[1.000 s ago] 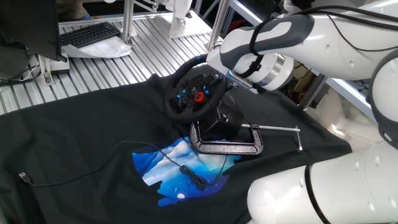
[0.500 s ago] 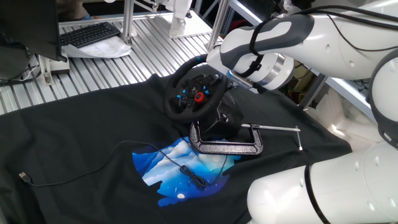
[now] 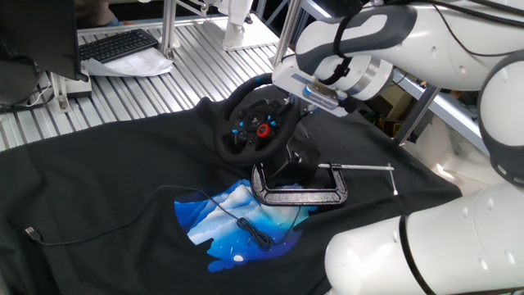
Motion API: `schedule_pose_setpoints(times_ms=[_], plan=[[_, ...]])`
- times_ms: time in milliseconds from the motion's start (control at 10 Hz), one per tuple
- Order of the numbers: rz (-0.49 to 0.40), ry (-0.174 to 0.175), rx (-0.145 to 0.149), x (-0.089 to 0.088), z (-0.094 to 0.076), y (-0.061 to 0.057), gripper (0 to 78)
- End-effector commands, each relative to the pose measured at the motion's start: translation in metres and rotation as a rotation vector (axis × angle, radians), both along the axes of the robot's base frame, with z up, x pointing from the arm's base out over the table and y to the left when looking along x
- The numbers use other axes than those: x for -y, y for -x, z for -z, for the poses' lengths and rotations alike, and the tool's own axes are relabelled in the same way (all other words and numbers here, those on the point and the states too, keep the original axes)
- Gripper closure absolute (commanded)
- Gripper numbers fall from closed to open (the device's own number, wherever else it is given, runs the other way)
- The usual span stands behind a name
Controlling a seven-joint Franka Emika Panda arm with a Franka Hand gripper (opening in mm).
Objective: Rotate the steering wheel 90 degrees counterclockwise
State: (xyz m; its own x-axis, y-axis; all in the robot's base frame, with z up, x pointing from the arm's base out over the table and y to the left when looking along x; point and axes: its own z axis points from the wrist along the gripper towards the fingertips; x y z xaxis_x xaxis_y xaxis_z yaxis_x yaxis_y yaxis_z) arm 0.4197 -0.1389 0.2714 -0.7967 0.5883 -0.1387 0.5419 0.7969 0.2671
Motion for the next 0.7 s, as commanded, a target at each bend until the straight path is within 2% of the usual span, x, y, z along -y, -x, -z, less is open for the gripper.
schedule_pose_setpoints(times_ms=[100,400,500,700], plan=[[-0.018,-0.008,0.003,0.003,-0.004,-0.003,76.4],[-0.043,-0.016,-0.017,0.009,-0.006,-0.007,76.4],[-0.052,-0.028,-0.036,0.012,-0.009,-0.009,76.4],[-0.054,-0.031,-0.045,0.014,-0.01,-0.011,76.4]])
